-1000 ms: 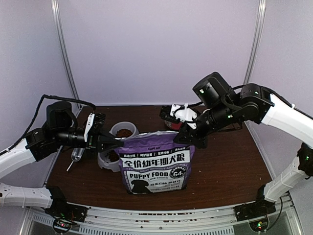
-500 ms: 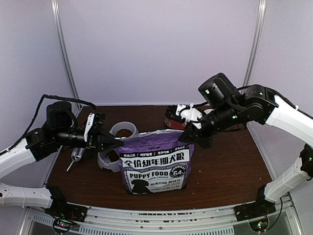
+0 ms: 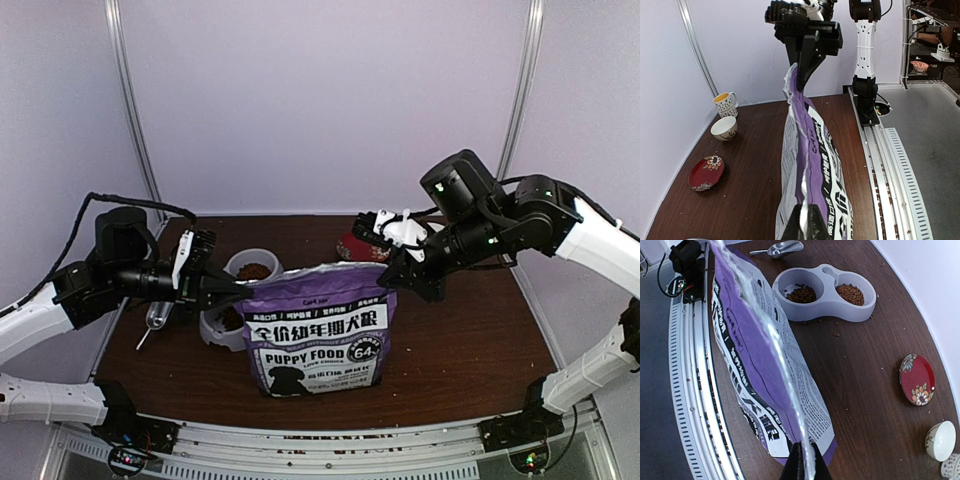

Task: Serve the pet food
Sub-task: Press the seal on the pet food bag, then pick up the pet food bag from the center of the board.

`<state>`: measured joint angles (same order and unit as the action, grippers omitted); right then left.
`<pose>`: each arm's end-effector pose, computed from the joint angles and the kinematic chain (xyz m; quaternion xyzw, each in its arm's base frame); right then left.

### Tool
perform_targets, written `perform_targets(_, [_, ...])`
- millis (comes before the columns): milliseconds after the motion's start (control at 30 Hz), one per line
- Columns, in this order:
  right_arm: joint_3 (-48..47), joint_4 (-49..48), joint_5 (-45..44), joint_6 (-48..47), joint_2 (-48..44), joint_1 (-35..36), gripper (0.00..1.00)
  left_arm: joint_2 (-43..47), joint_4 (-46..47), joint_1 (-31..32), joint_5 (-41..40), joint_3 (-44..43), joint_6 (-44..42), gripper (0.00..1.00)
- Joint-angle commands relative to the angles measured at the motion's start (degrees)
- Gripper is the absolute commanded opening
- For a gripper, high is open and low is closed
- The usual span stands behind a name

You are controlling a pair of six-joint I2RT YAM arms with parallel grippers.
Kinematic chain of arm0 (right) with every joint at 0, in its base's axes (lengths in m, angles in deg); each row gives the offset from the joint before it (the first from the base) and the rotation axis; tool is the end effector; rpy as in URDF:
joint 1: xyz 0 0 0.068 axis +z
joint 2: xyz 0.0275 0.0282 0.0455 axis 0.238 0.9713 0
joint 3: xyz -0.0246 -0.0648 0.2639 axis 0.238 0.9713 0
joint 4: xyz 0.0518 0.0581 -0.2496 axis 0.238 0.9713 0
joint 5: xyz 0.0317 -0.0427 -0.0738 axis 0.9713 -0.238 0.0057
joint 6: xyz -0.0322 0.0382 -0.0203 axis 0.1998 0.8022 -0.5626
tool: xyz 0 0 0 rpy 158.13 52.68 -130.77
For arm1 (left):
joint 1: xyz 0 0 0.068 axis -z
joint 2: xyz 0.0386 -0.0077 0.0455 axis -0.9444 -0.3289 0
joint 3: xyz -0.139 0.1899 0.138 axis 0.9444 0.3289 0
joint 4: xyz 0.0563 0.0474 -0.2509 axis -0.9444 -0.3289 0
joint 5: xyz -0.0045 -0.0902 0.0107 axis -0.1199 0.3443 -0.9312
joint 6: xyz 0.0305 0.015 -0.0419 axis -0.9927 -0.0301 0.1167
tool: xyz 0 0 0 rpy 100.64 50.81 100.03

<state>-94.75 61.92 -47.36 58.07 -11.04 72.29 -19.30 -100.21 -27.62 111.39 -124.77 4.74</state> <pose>0.1354 0.2309 0.3956 -0.5794 0.7204 0.2002 0.3245 0.1296 -0.1531 0.3316 0.5382 0.5627 -0.4087 0.4761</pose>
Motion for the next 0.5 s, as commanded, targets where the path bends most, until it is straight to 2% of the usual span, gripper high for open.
perform_targets(0, [0.83, 0.32, -0.83, 1.00, -1.68, -0.82, 0.00, 0.25, 4.38, -0.02, 2.75, -0.02, -0.17, 0.00])
perform_targets(233, [0.68, 0.32, -0.23, 1.26, -1.91, -0.91, 0.00, 0.24, 4.39, -0.02, 2.91, -0.04, -0.10, 0.00])
perform_targets(267, [0.38, 0.35, -0.43, 1.22, -1.75, -0.90, 0.03, 0.22, 4.39, -0.02, 2.92, -0.07, -0.10, 0.00])
perform_targets(333, [-0.33, 0.22, -0.83, 1.31, -1.12, -0.95, 0.30, 0.18, 4.39, -0.02, 3.06, -0.10, -0.06, 0.00])
perform_targets(367, [-0.79, 0.11, -0.73, 1.35, -0.66, -0.89, 0.40, 0.19, 4.39, -0.02, 3.16, -0.17, -0.04, 0.00])
perform_targets(467, [-3.07, 0.53, 0.17, 1.51, 1.65, -0.57, 0.55, 0.09, 4.30, 0.03, 3.15, -0.27, 0.08, 0.00])
